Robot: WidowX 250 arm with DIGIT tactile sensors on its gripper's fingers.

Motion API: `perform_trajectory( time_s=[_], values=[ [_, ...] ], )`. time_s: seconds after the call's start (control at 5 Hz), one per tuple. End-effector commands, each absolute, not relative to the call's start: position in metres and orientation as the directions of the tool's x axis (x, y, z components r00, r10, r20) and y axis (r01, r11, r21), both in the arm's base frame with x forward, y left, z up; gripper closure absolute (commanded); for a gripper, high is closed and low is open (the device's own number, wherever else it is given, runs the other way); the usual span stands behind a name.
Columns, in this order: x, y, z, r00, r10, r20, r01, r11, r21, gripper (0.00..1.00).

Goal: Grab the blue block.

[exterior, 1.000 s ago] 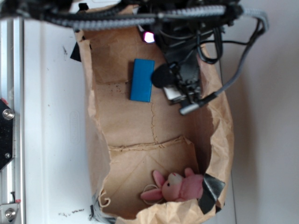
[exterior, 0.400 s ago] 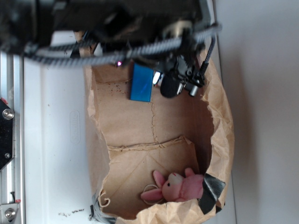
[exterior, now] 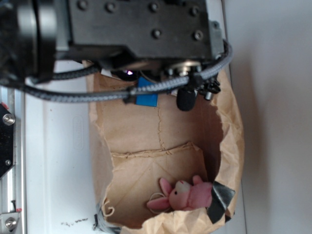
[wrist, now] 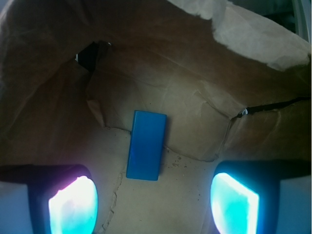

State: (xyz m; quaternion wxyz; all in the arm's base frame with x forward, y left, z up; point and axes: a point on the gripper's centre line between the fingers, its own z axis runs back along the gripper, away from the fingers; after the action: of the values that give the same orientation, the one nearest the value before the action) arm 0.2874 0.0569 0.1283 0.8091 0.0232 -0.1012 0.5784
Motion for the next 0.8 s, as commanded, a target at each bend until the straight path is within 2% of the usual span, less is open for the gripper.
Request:
perform_trajectory(
  time_s=[0.0, 0.4, 0.6],
  values=[
    [0.29, 0.054, 0.14, 0.308, 0.929, 0.204, -0.935, 0.335, -0.117, 0.0],
    [0.29, 0.054, 0.14, 0.308, 0.929, 0.204, -0.935, 0.335, -0.117, 0.0],
    [0.303, 0.038, 0.114, 0.325, 0.891, 0.318, -0.936, 0.351, -0.029, 0.0]
  ],
)
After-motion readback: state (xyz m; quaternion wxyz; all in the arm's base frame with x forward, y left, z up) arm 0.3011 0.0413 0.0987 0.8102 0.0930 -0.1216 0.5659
